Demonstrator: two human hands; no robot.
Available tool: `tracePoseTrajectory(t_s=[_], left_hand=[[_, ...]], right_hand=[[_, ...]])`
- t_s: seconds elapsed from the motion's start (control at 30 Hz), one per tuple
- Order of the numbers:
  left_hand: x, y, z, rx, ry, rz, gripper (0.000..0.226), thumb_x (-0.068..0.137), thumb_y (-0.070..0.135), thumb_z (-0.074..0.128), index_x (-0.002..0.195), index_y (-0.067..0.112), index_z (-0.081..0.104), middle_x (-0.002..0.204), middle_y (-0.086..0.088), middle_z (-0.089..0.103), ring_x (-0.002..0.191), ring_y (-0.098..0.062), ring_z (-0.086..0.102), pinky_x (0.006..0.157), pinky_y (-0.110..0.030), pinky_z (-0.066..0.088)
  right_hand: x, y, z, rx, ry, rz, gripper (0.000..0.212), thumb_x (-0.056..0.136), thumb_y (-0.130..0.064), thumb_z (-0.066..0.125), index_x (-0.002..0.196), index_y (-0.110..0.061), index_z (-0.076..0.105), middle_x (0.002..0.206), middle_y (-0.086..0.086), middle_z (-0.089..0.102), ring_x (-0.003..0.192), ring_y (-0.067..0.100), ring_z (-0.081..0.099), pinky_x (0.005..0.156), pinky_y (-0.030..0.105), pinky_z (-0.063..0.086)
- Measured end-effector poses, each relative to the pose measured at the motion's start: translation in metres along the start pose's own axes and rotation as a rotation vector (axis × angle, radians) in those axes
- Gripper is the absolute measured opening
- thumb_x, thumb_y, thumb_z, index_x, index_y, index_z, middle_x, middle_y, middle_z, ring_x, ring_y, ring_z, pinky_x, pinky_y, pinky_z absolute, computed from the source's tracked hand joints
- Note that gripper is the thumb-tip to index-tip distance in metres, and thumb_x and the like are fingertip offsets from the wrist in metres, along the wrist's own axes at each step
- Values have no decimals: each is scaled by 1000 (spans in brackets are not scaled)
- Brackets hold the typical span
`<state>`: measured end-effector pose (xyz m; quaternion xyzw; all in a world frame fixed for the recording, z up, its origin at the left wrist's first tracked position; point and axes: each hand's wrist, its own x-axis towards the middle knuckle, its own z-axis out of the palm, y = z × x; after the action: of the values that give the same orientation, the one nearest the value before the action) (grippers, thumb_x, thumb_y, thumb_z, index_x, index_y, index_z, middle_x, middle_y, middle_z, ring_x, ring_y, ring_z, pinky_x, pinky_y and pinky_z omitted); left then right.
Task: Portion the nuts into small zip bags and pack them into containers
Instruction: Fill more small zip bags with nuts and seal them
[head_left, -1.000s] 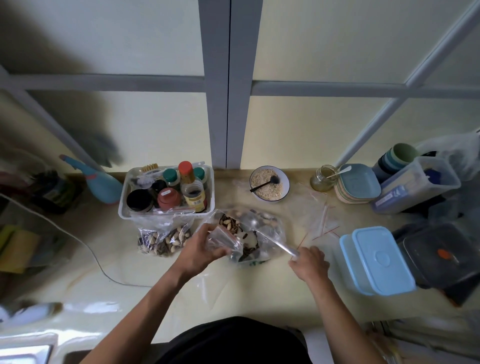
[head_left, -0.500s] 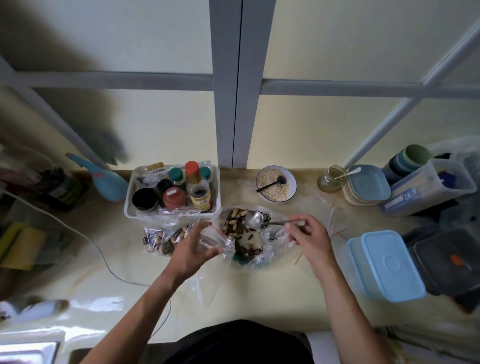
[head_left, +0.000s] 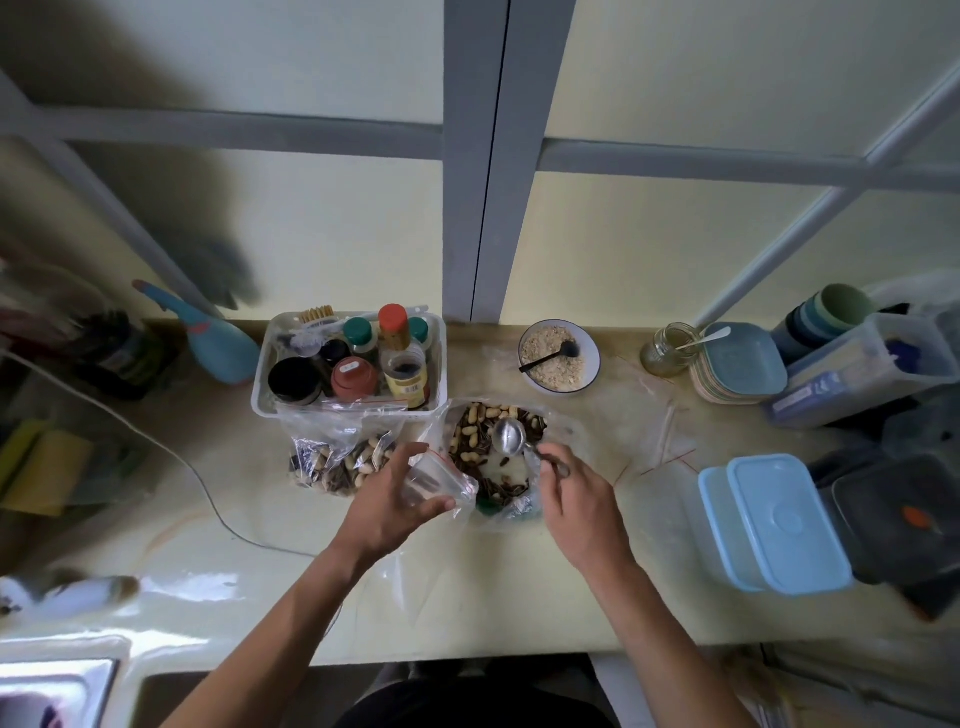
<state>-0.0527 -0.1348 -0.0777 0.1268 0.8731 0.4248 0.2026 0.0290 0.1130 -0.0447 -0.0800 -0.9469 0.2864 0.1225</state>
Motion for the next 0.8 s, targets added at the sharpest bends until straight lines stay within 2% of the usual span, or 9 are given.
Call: tracePoseTrajectory(t_s=[0.13, 0.23, 0.3, 0.37, 0.47, 0.57, 0.67, 0.73, 0.8], left_hand=[[-6, 1, -1, 69, -20, -14, 85, 66, 70, 76, 133, 27, 45, 96, 16, 71, 72, -1, 68, 77, -30, 58], [-8, -1, 0, 106, -53, -32, 89, 63, 78, 71, 132, 28, 46, 95, 20, 70, 69, 2, 67, 76, -32, 58], [-9, -1, 2, 115, -49, -38, 92, 60, 84, 66, 131, 29, 46, 92, 24, 67, 68, 4, 66, 76, -33, 58], [-9, 1, 4, 117, -46, -57, 90, 61, 81, 69, 131, 29, 46, 91, 24, 66, 69, 5, 65, 76, -33, 58], [-10, 1, 4, 118, -38, -79, 88, 63, 78, 71, 132, 29, 45, 91, 24, 65, 68, 6, 65, 76, -32, 58], [-11, -2, 3, 108, -41, -86, 94, 59, 85, 66, 132, 30, 45, 91, 24, 66, 69, 6, 65, 76, -35, 59], [-11, -7, 4, 90, -44, -81, 92, 60, 86, 65, 131, 32, 44, 95, 22, 68, 71, 4, 67, 75, -37, 60], [-12, -8, 5, 76, -32, -79, 90, 61, 85, 66, 131, 32, 45, 96, 21, 69, 71, 3, 67, 74, -36, 59], [-13, -7, 6, 64, -20, -83, 90, 62, 85, 66, 132, 32, 45, 96, 20, 69, 72, 3, 67, 74, -35, 59]], right_hand=[[0, -20, 7, -89, 14, -58, 30, 103, -23, 36, 105, -8, 62, 71, 7, 65, 57, 23, 62, 53, 21, 36], [1, -32, 14, -152, 10, -25, 23, 102, -16, 43, 105, -4, 63, 68, 8, 66, 55, 21, 65, 50, 15, 34], [2, -41, 22, -179, 6, -27, 24, 99, -13, 47, 108, -2, 66, 71, 9, 69, 56, 20, 67, 47, 19, 42], [5, -48, 29, -170, -4, -62, 31, 101, -16, 41, 109, -1, 67, 76, 10, 71, 60, 21, 69, 50, 24, 50], [11, -58, 38, -120, -64, -60, 39, 101, -23, 34, 114, -1, 64, 81, 14, 72, 65, 27, 71, 53, 31, 54], [16, -61, 42, -56, -62, -13, 43, 102, -27, 34, 119, 0, 63, 79, 16, 70, 67, 31, 69, 54, 33, 49], [16, -52, 41, 39, 6, 74, 29, 102, -20, 41, 110, -3, 63, 74, 13, 68, 64, 31, 66, 53, 26, 36], [13, -42, 40, 99, 18, 120, 24, 103, -20, 42, 109, -7, 62, 77, 11, 68, 67, 31, 68, 56, 31, 46], [9, -34, 40, 107, 19, 99, 31, 104, -25, 39, 115, -9, 63, 88, 11, 71, 78, 29, 69, 66, 34, 54]])
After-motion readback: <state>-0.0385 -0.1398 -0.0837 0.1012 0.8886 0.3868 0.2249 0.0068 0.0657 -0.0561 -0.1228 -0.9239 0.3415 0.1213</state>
